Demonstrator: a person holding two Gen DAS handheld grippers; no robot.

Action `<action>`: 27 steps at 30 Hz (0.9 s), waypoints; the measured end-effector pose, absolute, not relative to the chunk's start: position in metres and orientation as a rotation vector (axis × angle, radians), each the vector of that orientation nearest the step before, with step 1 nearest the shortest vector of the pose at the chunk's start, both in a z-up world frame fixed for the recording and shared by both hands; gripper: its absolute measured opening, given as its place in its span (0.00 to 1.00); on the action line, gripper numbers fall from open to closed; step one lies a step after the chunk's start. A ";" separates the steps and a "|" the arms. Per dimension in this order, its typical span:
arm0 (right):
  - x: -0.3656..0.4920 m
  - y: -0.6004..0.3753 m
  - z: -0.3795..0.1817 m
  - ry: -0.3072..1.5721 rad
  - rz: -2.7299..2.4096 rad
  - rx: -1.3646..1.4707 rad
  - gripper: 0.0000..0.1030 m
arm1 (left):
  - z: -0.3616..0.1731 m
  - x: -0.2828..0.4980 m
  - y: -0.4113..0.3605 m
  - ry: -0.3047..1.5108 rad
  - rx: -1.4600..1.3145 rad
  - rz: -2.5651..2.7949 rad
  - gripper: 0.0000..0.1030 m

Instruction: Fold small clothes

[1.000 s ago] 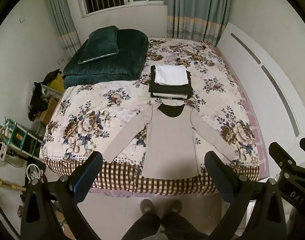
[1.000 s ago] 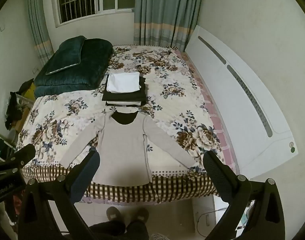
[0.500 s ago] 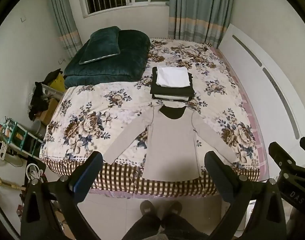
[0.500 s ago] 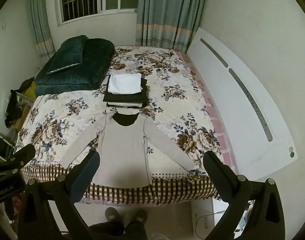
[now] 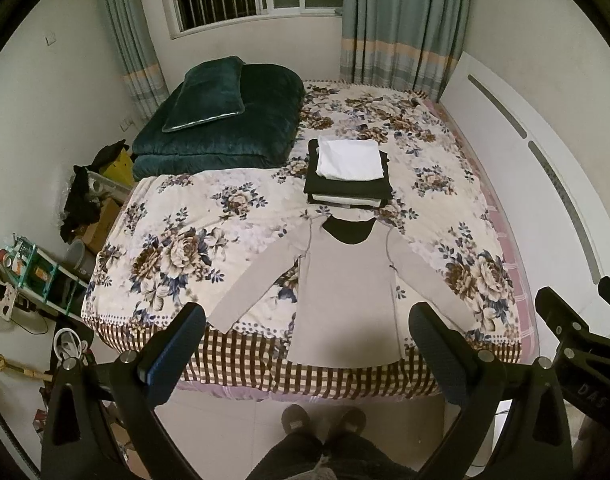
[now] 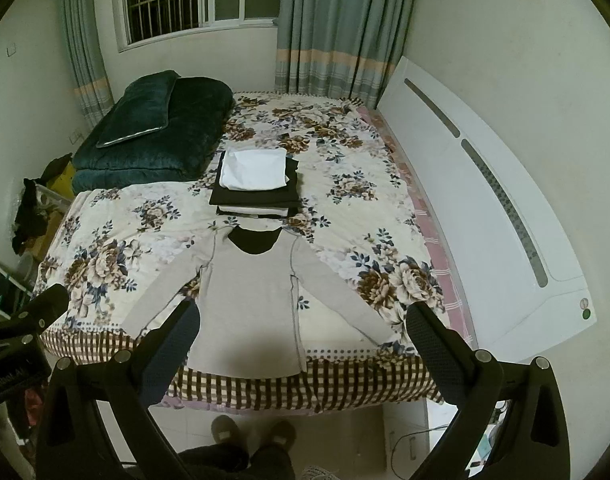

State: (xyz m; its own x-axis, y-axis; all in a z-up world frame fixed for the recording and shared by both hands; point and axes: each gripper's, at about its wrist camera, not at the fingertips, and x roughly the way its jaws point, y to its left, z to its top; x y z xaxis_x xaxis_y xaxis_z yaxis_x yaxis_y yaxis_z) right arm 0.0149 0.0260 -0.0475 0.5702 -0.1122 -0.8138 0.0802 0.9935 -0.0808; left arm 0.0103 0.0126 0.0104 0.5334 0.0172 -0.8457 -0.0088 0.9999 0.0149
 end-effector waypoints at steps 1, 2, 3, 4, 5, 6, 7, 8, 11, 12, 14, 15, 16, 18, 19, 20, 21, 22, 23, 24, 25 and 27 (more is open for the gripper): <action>0.015 0.025 -0.047 0.958 -0.113 -0.035 1.00 | 0.010 0.010 0.013 1.009 0.010 0.015 1.00; 0.015 0.026 -0.047 0.956 -0.114 -0.038 1.00 | 0.011 0.011 0.013 1.009 0.009 0.014 1.00; 0.015 0.025 -0.047 0.956 -0.114 -0.038 1.00 | 0.011 0.010 0.013 1.009 0.009 0.015 1.00; 0.016 0.025 -0.047 0.956 -0.114 -0.036 1.00 | 0.011 0.010 0.012 1.008 0.010 0.016 1.00; 0.016 0.025 -0.047 0.956 -0.114 -0.037 1.00 | 0.011 0.010 0.013 1.008 0.008 0.015 1.00; 0.016 0.025 -0.046 0.955 -0.114 -0.038 1.00 | 0.011 0.010 0.013 1.009 0.007 0.013 1.00; 0.016 0.024 -0.046 0.955 -0.114 -0.038 1.00 | 0.010 0.010 0.013 1.008 0.009 0.015 1.00; 0.017 0.024 -0.046 0.956 -0.114 -0.038 1.00 | 0.010 0.010 0.013 1.007 0.011 0.015 1.00; 0.017 0.024 -0.045 0.955 -0.113 -0.037 1.00 | 0.010 0.009 0.013 1.007 0.009 0.015 1.00; 0.017 0.024 -0.045 0.955 -0.113 -0.038 1.00 | 0.010 0.009 0.013 1.006 0.009 0.015 1.00; 0.017 0.024 -0.045 0.955 -0.113 -0.038 1.00 | 0.010 0.009 0.014 1.007 0.009 0.014 1.00; 0.017 0.024 -0.045 0.955 -0.112 -0.038 1.00 | 0.010 0.009 0.013 1.007 0.009 0.015 1.00; 0.017 0.023 -0.045 0.955 -0.112 -0.038 1.00 | 0.010 0.009 0.014 1.006 0.008 0.014 1.00; 0.017 0.024 -0.045 0.954 -0.113 -0.038 1.00 | 0.011 0.010 0.014 1.006 0.009 0.014 1.00; 0.017 0.024 -0.045 0.954 -0.113 -0.038 1.00 | 0.010 0.009 0.014 1.006 0.008 0.013 1.00; 0.017 0.024 -0.045 0.954 -0.114 -0.038 1.00 | 0.011 0.010 0.015 1.006 0.008 0.013 1.00; 0.017 0.024 -0.045 0.954 -0.113 -0.037 1.00 | 0.011 0.009 0.014 1.006 0.009 0.014 1.00; 0.017 0.023 -0.045 0.954 -0.112 -0.036 1.00 | 0.011 0.009 0.014 1.005 0.010 0.014 1.00; 0.017 0.022 -0.045 0.953 -0.113 -0.039 1.00 | 0.011 0.010 0.014 1.006 0.009 0.013 1.00; 0.017 0.021 -0.045 0.952 -0.113 -0.040 1.00 | 0.011 0.009 0.014 1.007 0.008 0.012 1.00; 0.017 0.020 -0.045 0.951 -0.113 -0.039 1.00 | 0.011 0.009 0.014 1.005 0.009 0.013 1.00; 0.017 0.027 -0.042 0.952 -0.112 -0.038 1.00 | 0.011 0.010 0.015 1.006 0.008 0.012 1.00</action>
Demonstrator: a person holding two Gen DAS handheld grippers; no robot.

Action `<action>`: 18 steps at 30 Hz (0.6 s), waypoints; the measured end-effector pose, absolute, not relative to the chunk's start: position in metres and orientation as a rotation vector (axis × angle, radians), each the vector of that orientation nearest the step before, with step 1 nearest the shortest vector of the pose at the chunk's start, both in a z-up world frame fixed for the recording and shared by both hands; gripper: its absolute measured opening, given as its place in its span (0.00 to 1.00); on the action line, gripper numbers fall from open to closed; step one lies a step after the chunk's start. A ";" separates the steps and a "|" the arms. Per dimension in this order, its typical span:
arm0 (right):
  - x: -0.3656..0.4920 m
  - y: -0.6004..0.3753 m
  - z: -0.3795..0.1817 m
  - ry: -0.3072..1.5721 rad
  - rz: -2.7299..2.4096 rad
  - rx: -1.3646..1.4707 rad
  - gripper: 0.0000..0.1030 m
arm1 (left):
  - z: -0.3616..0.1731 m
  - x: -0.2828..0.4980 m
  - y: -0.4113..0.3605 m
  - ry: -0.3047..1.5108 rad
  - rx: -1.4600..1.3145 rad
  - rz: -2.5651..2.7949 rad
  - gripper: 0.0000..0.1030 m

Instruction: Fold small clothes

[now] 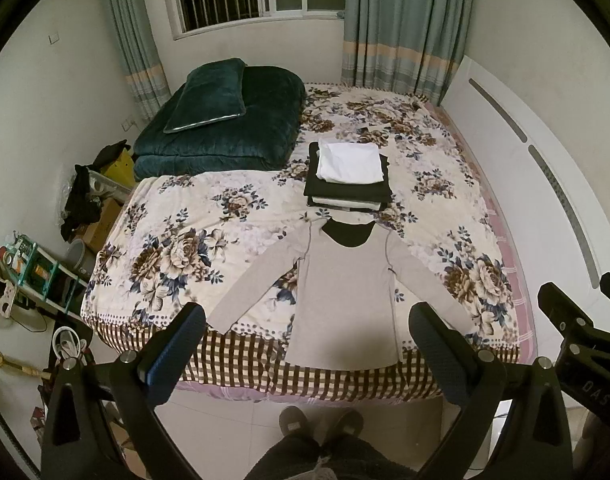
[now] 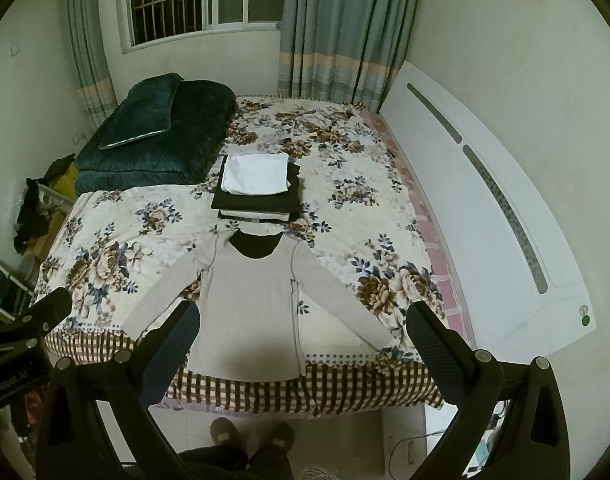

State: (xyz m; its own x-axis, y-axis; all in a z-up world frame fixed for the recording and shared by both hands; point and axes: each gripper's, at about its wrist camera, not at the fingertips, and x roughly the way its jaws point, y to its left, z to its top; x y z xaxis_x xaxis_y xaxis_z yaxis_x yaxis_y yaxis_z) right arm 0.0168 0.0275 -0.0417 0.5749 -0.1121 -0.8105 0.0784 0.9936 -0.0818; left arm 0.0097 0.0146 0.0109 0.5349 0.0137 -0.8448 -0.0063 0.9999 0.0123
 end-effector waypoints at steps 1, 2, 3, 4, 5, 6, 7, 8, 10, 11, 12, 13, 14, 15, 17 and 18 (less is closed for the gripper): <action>0.017 0.028 -0.041 0.951 -0.111 -0.038 1.00 | 0.011 0.010 0.015 1.007 0.007 0.012 1.00; 0.017 0.028 -0.041 0.950 -0.112 -0.038 1.00 | 0.012 0.009 0.015 1.004 0.008 0.014 1.00; 0.017 0.025 -0.042 0.951 -0.112 -0.039 1.00 | 0.011 0.009 0.014 1.004 0.010 0.012 1.00; 0.017 0.026 -0.041 0.951 -0.111 -0.038 1.00 | 0.011 0.009 0.014 1.005 0.009 0.012 1.00; 0.016 0.025 -0.041 0.950 -0.112 -0.038 1.00 | 0.011 0.009 0.015 1.004 0.009 0.013 1.00; 0.016 0.025 -0.041 0.951 -0.112 -0.039 1.00 | 0.011 0.009 0.015 1.003 0.009 0.012 1.00; 0.016 0.026 -0.041 0.950 -0.112 -0.038 1.00 | 0.011 0.009 0.015 1.004 0.009 0.011 1.00; 0.016 0.027 -0.041 0.950 -0.112 -0.038 1.00 | 0.012 0.010 0.016 1.004 0.009 0.011 1.00; 0.015 0.025 -0.041 0.950 -0.112 -0.038 1.00 | 0.012 0.010 0.015 1.002 0.010 0.013 1.00; 0.015 0.026 -0.040 0.951 -0.111 -0.036 1.00 | 0.011 0.010 0.016 1.003 0.008 0.013 1.00; 0.014 0.024 -0.041 0.950 -0.111 -0.038 1.00 | 0.011 0.011 0.016 1.003 0.009 0.013 1.00; 0.014 0.025 -0.040 0.950 -0.112 -0.039 1.00 | 0.011 0.010 0.015 1.002 0.010 0.012 1.00; 0.014 0.026 -0.040 0.950 -0.112 -0.038 1.00 | 0.011 0.010 0.016 1.002 0.010 0.012 1.00; 0.014 0.026 -0.039 0.950 -0.112 -0.037 1.00 | 0.011 0.010 0.016 1.002 0.009 0.013 1.00; 0.014 0.026 -0.039 0.948 -0.113 -0.039 1.00 | 0.011 0.010 0.016 1.001 0.009 0.013 1.00; 0.014 0.026 -0.039 0.947 -0.112 -0.038 1.00 | 0.011 0.010 0.016 1.001 0.008 0.013 1.00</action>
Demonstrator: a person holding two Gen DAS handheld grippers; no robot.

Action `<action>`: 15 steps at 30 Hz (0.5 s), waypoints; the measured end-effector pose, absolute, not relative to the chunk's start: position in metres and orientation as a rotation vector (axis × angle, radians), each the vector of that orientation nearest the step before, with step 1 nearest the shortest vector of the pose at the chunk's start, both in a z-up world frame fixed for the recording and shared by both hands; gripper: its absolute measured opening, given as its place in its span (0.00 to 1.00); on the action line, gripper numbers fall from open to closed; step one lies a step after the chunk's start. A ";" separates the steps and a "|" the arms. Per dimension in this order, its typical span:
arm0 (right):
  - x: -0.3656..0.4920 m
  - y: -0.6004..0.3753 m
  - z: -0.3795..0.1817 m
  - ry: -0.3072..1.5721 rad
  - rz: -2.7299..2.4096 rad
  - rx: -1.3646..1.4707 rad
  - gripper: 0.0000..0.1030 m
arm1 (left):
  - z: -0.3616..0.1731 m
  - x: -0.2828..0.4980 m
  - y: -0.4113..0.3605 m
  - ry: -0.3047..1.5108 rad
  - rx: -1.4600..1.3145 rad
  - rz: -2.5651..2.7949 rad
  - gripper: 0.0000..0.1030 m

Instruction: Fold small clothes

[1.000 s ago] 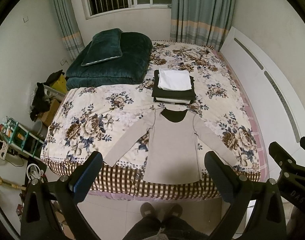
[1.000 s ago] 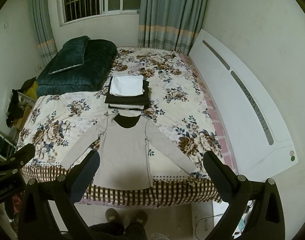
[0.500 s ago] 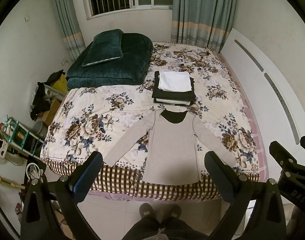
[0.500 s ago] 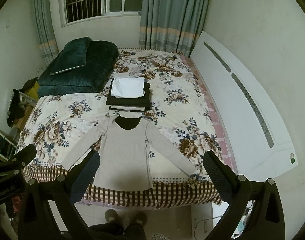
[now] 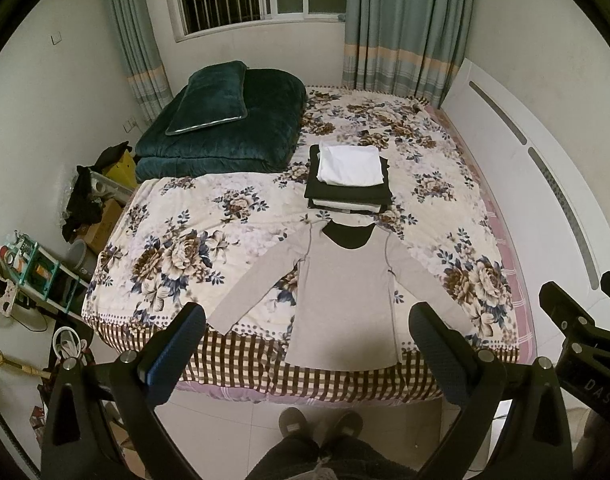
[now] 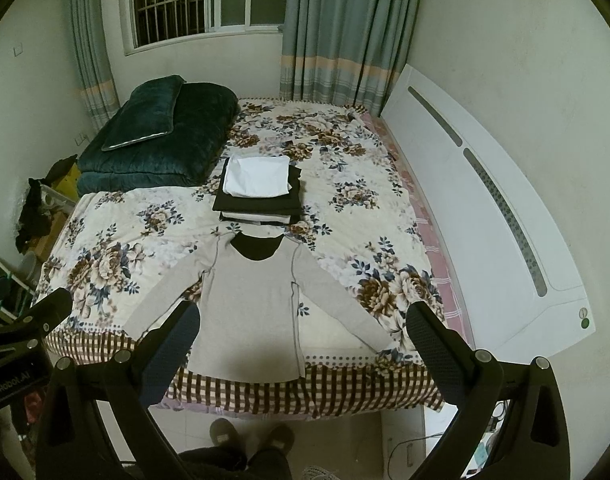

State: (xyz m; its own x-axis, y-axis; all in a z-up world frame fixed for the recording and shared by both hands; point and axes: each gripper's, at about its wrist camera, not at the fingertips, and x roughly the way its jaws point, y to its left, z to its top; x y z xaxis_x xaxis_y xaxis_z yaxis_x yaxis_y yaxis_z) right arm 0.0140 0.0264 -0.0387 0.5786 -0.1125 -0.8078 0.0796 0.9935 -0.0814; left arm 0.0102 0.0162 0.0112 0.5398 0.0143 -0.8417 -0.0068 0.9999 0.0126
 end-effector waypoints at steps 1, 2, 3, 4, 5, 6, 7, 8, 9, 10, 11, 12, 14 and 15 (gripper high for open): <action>0.014 0.026 -0.039 0.947 -0.113 -0.037 1.00 | 0.011 0.010 0.016 1.000 0.008 0.012 1.00; 0.013 0.024 -0.039 0.947 -0.112 -0.039 1.00 | 0.012 0.010 0.017 0.999 0.009 0.011 1.00; 0.014 0.027 -0.039 0.947 -0.114 -0.038 1.00 | 0.012 0.011 0.016 0.998 0.010 0.012 1.00; 0.014 0.027 -0.038 0.947 -0.113 -0.037 1.00 | 0.012 0.012 0.017 0.998 0.009 0.012 1.00; 0.013 0.024 -0.039 0.947 -0.111 -0.039 1.00 | 0.013 0.013 0.017 0.998 0.009 0.011 1.00; 0.013 0.024 -0.038 0.947 -0.112 -0.039 1.00 | 0.013 0.013 0.017 0.997 0.009 0.010 1.00; 0.013 0.026 -0.038 0.947 -0.112 -0.039 1.00 | 0.012 0.015 0.017 0.997 0.011 0.010 1.00; 0.013 0.024 -0.039 0.948 -0.111 -0.039 1.00 | 0.012 0.015 0.017 0.997 0.009 0.010 1.00; 0.013 0.024 -0.039 0.947 -0.110 -0.039 1.00 | 0.012 0.014 0.017 0.997 0.008 0.010 1.00; 0.013 0.025 -0.038 0.948 -0.110 -0.038 1.00 | 0.012 0.014 0.016 0.996 0.009 0.011 1.00; 0.014 0.027 -0.038 0.947 -0.111 -0.039 1.00 | 0.012 0.014 0.016 0.995 0.009 0.011 1.00; 0.013 0.025 -0.039 0.946 -0.110 -0.040 1.00 | 0.012 0.013 0.016 0.995 0.009 0.009 1.00; 0.013 0.025 -0.039 0.946 -0.110 -0.039 1.00 | 0.011 0.014 0.016 0.995 0.008 0.010 1.00; 0.013 0.025 -0.039 0.946 -0.109 -0.039 1.00 | 0.011 0.013 0.016 0.995 0.009 0.010 1.00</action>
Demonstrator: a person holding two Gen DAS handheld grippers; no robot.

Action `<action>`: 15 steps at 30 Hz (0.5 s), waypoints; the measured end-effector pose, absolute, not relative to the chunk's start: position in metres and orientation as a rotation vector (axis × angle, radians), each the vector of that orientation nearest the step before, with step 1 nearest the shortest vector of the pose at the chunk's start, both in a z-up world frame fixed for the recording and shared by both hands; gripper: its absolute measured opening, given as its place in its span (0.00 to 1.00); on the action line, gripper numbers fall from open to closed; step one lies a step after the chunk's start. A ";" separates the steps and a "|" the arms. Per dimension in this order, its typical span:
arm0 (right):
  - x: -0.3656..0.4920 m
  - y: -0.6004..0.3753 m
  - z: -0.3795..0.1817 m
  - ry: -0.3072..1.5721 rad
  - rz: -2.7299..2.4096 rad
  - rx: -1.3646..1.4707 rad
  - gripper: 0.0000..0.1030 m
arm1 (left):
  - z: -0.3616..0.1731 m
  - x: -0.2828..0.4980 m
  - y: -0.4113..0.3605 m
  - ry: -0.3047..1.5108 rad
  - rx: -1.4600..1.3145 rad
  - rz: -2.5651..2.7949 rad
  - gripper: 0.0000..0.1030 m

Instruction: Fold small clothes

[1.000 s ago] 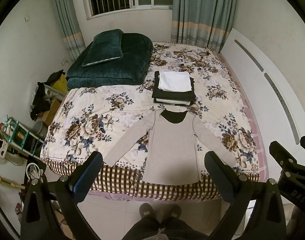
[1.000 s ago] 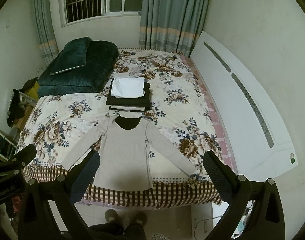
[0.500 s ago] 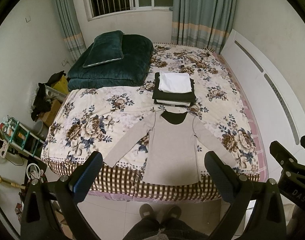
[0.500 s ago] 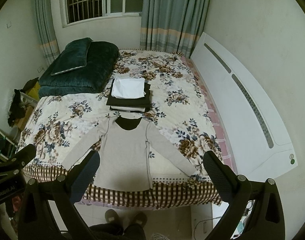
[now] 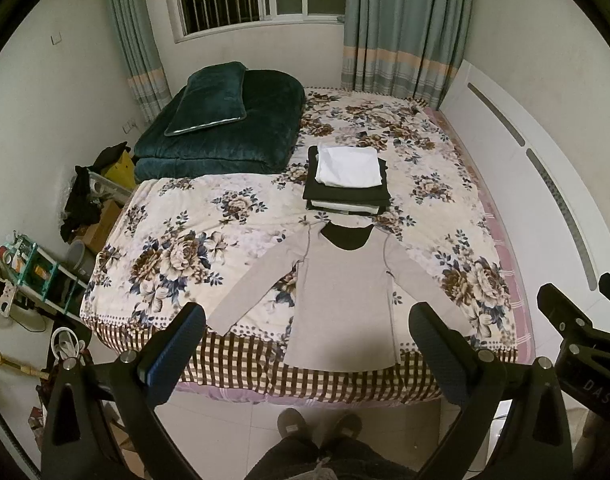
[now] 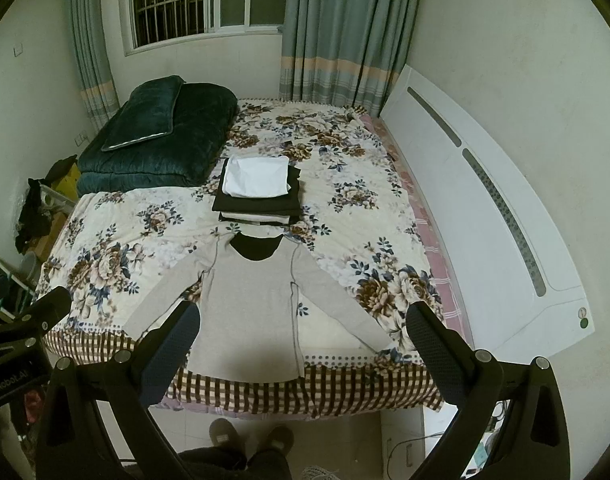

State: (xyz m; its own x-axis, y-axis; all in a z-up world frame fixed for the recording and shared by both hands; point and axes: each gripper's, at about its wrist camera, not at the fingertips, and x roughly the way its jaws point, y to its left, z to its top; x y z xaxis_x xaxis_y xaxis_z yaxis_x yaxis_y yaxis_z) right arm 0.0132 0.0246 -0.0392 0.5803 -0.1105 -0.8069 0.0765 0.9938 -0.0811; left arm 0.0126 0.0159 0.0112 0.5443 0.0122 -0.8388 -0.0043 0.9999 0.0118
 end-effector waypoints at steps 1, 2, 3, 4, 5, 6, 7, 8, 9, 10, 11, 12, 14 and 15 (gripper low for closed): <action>0.014 0.027 -0.039 0.948 -0.110 -0.039 1.00 | 0.011 0.012 0.016 0.995 0.009 0.010 1.00; 0.014 0.027 -0.039 0.948 -0.110 -0.039 1.00 | 0.012 0.013 0.015 0.996 0.008 0.009 1.00; 0.013 0.024 -0.040 0.946 -0.109 -0.039 1.00 | 0.012 0.014 0.014 0.997 0.008 0.008 1.00; 0.013 0.026 -0.041 0.949 -0.110 -0.038 1.00 | 0.011 0.014 0.014 0.998 0.008 0.008 1.00; 0.012 0.023 -0.042 0.945 -0.109 -0.037 1.00 | 0.011 0.015 0.013 1.001 0.007 0.006 1.00; 0.012 0.023 -0.043 0.946 -0.110 -0.036 1.00 | 0.010 0.018 0.012 1.003 0.008 0.006 1.00; 0.017 0.026 -0.040 0.950 -0.111 -0.030 1.00 | 0.010 0.016 0.012 0.993 0.012 0.010 1.00; 0.023 0.029 -0.035 0.955 -0.113 -0.024 1.00 | 0.009 0.020 0.007 0.979 0.021 0.019 1.00; 0.025 0.030 -0.035 0.962 -0.116 -0.015 1.00 | 0.006 0.024 0.005 0.960 0.034 0.031 1.00; 0.030 0.029 -0.038 0.975 -0.124 0.006 1.00 | 0.001 0.028 0.006 0.942 0.042 0.039 1.00; 0.031 0.025 -0.043 0.978 -0.126 0.017 1.00 | -0.004 0.034 0.006 0.912 0.052 0.054 1.00; 0.036 0.020 -0.049 0.983 -0.135 0.038 1.00 | -0.013 0.044 0.005 0.879 0.069 0.077 1.00; 0.054 0.007 -0.063 1.012 -0.195 0.092 1.00 | -0.033 0.060 0.007 0.866 0.087 0.086 1.00; 0.058 -0.003 -0.072 1.023 -0.225 0.126 1.00 | -0.047 0.071 0.007 0.863 0.096 0.088 1.00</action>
